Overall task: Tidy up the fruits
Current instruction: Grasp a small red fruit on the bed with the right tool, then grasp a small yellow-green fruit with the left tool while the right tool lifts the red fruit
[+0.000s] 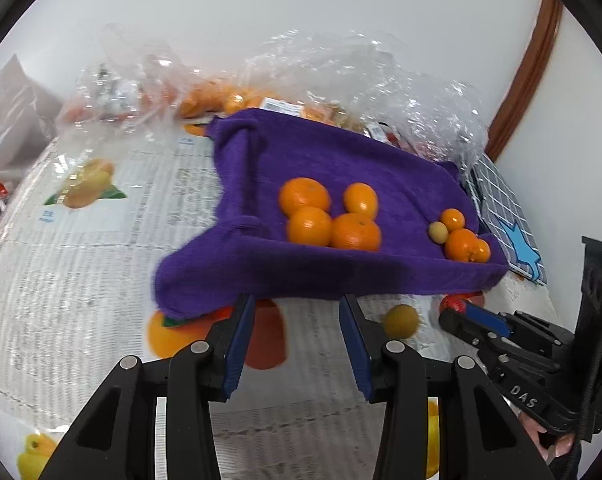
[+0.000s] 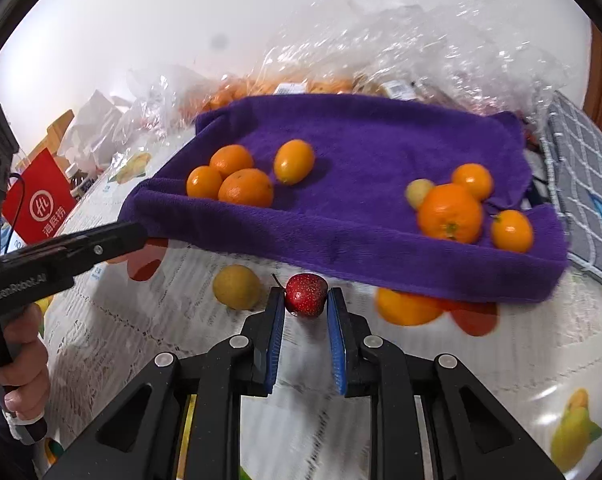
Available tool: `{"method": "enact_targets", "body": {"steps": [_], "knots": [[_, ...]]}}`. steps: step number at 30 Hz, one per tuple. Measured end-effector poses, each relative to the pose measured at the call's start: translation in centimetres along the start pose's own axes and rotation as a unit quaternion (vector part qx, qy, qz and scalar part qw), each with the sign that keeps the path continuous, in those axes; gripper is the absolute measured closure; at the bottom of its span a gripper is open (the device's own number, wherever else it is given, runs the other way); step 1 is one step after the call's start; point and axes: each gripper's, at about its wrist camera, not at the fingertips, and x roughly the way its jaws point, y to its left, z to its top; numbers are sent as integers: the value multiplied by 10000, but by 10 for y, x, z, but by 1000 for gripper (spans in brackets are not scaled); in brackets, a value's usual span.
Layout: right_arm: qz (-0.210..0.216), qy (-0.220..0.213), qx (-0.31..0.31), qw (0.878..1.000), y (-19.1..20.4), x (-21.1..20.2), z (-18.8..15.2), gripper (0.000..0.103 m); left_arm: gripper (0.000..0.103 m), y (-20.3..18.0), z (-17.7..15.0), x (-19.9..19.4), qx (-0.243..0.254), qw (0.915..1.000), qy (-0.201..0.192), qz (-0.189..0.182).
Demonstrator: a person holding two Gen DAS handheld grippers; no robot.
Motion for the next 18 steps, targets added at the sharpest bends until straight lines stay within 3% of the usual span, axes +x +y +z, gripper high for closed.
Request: {"method": "enact_targets", "body": {"steps": [8,18], "knots": [[-487,-246,209,9983,-43,-33,-13,81,59,-42,-7,15,352,9980,143,-503],[-420,-231,553,9973,-72,-32,-31,81,58,-66,-16,36,562,9973,337,-335]]}}
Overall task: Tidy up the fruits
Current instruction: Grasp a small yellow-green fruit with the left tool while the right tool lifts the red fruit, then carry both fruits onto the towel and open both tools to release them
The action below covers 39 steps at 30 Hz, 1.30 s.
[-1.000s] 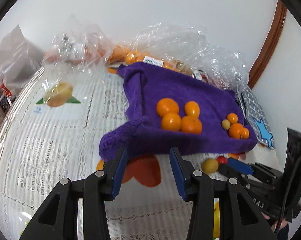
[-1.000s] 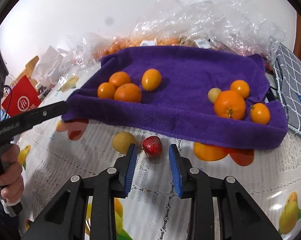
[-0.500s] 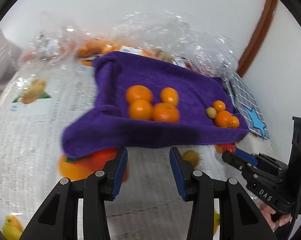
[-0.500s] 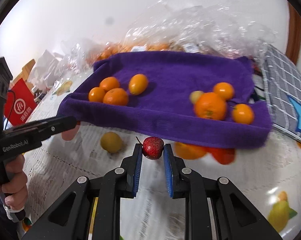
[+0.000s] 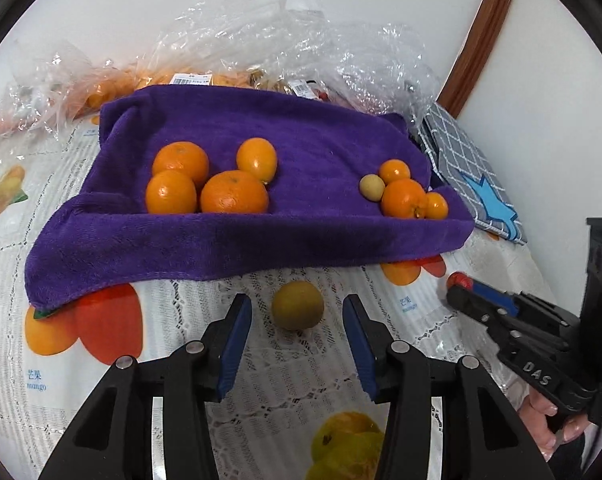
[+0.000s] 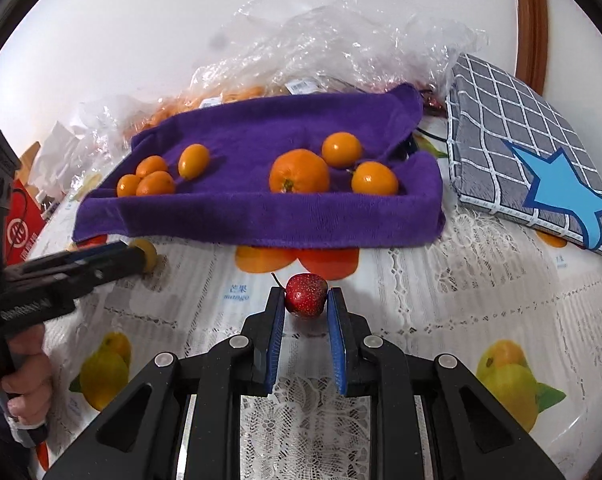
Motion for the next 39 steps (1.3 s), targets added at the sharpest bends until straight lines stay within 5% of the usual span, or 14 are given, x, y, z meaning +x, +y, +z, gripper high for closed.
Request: {"method": "enact_targets", "body": {"steps": [3,7,15,21,26,32,39], "knots": [[37,0,-7,10000,0,0,-2,81,58,-3,0,3,68,9999,-27,145],[138,8,-54,9999,1,1,-1,81,76,-4,-1,4,141,9996,-36,241],[300,-74,51,9995,-5,-2,-1,81,76,11,-1,-9,-223,9989,-392,-151],[229,-144,30,9996,-4,-5,-1,81,76,15,0,-23,-249,9969,-745,-6],[611,-137,441,9971,-13,-13,12,81,76,31,8,-35,-464,9952,-863,-8],[443,-488,115,9978,0,-19,52,81,76,50,36,-44,-547,9929,-1031,234],[525,-403,-416,9969,32,11,81,81,76,63,65,-41,-513,9904,-1200,447]]}}
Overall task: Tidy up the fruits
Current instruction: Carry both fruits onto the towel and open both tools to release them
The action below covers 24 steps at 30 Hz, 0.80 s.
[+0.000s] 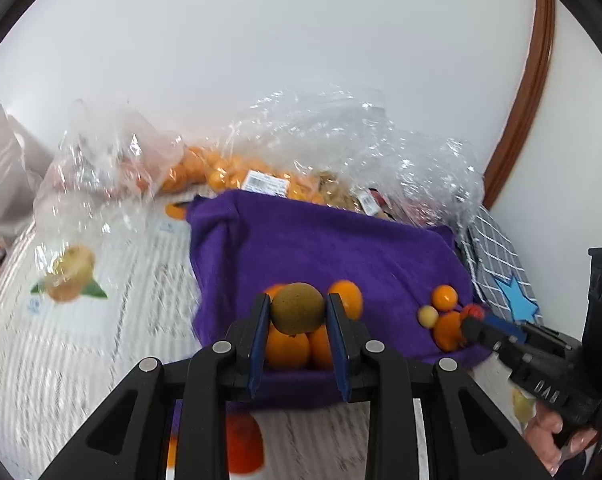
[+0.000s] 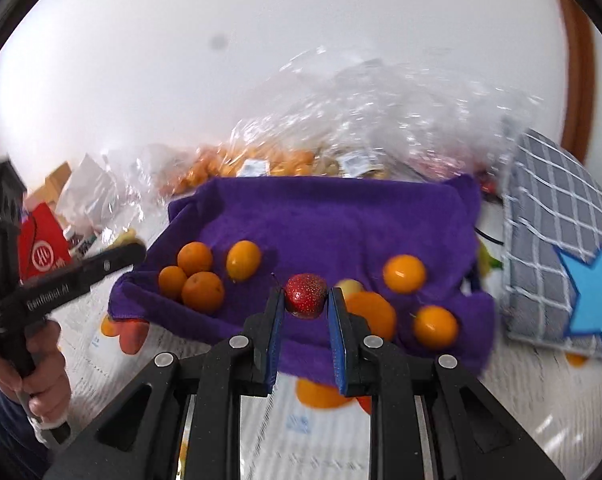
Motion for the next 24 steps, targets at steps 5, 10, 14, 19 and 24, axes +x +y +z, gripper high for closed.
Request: {"method": "enact_targets", "body": {"steps": [5,10,14,19,24], "knots": [[19,336,-246,9991,13,33,3,81,76,11,3,15,-223,9996,128,-123],[11,534,-383,9978,18,50,-6,81,76,5,-1,26,-143,9993,239,-238],[39,564,-369,9977,17,51,-7,81,76,-2,-2,35,-120,9988,361,-309],[66,590,-278,9978,13,54,-8,81,76,-3,-4,42,-124,9984,474,-284],[91,572,-218,9981,12,54,-7,81,76,-8,-8,43,7,9987,456,-242]]}}
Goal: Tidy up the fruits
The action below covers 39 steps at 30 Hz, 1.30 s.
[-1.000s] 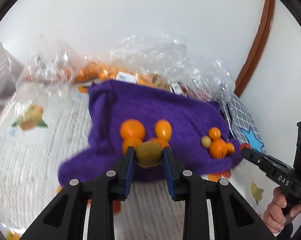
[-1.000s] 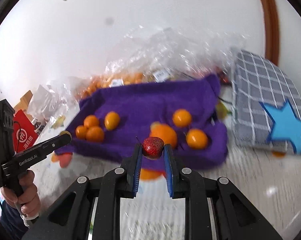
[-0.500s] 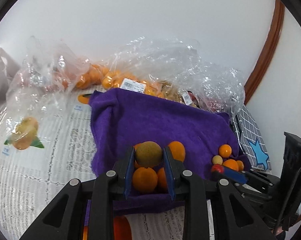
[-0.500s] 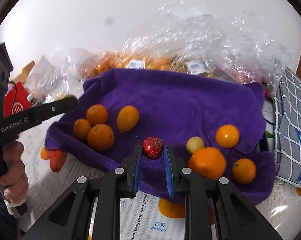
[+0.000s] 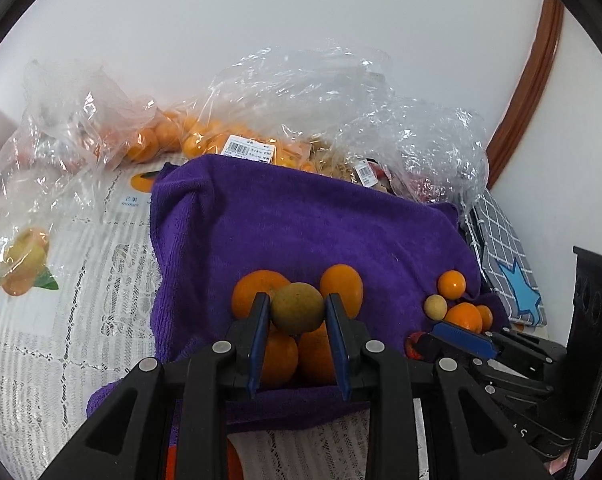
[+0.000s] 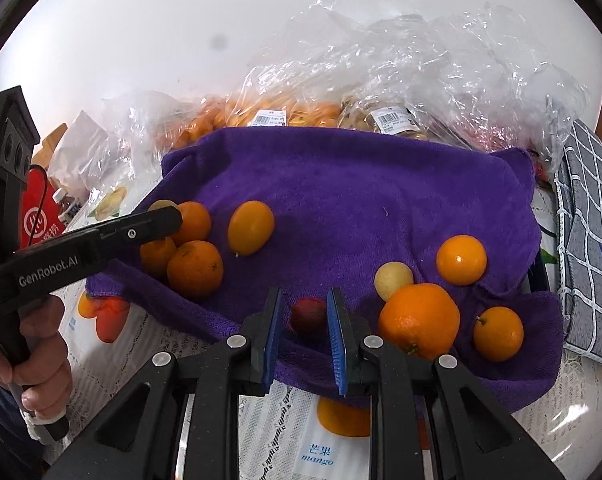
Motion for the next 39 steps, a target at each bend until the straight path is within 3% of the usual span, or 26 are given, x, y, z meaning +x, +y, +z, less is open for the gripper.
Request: {"method": "enact_targets", "body": {"steps": [17,22,32,39], "knots": [[-190,-186,25,9996,2,-8,-5,74,76,-7,-4,2,225,9993,-185,233],[-200,-250,64,9995,2,-11,-5,71,57,-7,-4,1,279,9993,-200,160],[-470,-570,241,9970,0,-47,-12,52,45,-4,-7,-9,211,9991,-236,285],[-772,-533,479,9944,-4,-82,-14,49,40,-19,-13,-38,377,9975,-335,498]]}}
